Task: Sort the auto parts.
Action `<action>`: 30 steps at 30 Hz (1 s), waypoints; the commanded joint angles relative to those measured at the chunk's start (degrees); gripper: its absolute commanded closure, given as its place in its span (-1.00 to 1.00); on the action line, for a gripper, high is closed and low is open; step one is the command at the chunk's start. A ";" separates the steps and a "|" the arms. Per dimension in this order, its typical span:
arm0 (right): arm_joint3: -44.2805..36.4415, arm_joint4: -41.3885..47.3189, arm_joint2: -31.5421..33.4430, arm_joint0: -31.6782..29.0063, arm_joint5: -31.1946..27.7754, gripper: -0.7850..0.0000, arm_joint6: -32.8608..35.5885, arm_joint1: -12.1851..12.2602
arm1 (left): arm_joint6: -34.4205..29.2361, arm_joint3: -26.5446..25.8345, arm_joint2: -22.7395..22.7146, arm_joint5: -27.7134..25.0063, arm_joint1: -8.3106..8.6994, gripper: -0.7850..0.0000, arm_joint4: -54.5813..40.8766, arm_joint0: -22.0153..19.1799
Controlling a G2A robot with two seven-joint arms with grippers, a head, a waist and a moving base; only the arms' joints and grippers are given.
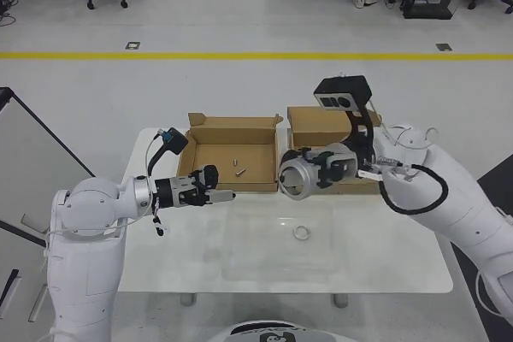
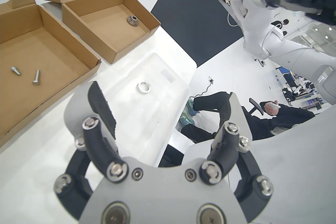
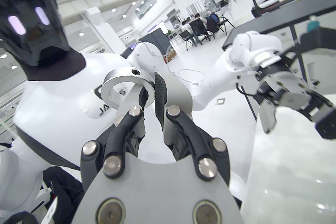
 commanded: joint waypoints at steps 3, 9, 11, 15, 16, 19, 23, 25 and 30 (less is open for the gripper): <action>-2.33 5.49 2.90 -0.40 0.72 1.00 0.72 -1.63 | 0.00 0.00 0.00 0.00 0.00 -1.00 0.00 0.00; -3.56 8.20 5.66 -1.15 2.12 1.00 2.13 -2.90 | 0.00 0.00 0.00 0.00 0.00 -1.00 0.00 0.00; -3.56 8.20 5.66 -1.15 2.12 1.00 2.13 -2.90 | 0.00 0.00 0.00 0.00 0.00 -1.00 0.00 0.00; -3.56 8.20 5.66 -1.15 2.12 1.00 2.13 -2.90 | 0.00 0.00 0.00 0.00 0.00 -1.00 0.00 0.00; -3.56 8.20 5.66 -1.15 2.12 1.00 2.13 -2.90 | 0.00 0.00 0.00 0.00 0.00 -1.00 0.00 0.00; -5.19 11.87 5.81 -3.41 2.74 1.00 -0.06 -3.33 | 0.00 0.00 0.00 0.00 0.00 -1.00 0.00 0.00; -6.12 22.42 6.16 -6.38 2.19 1.00 2.15 -4.42 | 0.00 0.00 0.00 0.00 0.00 -1.00 0.00 0.00; -6.37 27.11 6.80 -7.21 3.53 1.00 3.49 -5.15 | 0.00 0.00 0.00 0.00 0.00 -1.00 0.00 0.00; -5.42 30.60 9.32 -9.08 6.33 1.00 6.30 -7.07 | 0.00 0.00 0.00 0.00 0.00 -1.00 0.00 0.00</action>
